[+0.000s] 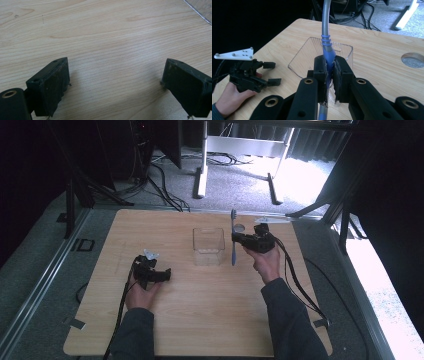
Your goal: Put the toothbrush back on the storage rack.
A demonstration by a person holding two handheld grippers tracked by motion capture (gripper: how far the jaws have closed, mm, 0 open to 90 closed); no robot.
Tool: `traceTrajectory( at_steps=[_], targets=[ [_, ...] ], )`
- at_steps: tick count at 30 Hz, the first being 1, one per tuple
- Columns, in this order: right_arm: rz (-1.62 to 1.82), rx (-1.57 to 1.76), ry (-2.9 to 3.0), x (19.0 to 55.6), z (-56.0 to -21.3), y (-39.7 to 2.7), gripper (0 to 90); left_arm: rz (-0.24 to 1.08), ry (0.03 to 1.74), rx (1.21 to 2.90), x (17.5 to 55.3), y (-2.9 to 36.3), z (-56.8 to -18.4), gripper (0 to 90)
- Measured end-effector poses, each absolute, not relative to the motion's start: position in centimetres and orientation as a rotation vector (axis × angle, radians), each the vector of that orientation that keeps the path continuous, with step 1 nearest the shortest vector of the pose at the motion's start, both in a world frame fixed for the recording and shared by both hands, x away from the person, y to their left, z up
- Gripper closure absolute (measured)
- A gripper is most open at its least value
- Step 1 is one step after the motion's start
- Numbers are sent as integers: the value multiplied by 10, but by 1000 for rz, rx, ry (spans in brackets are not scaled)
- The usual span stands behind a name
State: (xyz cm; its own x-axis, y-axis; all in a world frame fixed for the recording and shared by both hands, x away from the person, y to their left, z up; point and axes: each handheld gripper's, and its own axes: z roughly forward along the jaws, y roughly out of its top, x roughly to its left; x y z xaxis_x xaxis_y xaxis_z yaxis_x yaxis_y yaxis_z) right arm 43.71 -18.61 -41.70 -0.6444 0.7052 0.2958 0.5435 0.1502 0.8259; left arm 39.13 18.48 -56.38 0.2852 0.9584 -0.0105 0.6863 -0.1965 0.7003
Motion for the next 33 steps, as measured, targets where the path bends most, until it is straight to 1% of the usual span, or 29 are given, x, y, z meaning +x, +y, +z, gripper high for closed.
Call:
traceTrajectory(
  at_steps=[33],
  targets=[
    [1690,1291,2126,446,-415,-189,815,589,1469,1961,391,185,-564,79]
  ],
)
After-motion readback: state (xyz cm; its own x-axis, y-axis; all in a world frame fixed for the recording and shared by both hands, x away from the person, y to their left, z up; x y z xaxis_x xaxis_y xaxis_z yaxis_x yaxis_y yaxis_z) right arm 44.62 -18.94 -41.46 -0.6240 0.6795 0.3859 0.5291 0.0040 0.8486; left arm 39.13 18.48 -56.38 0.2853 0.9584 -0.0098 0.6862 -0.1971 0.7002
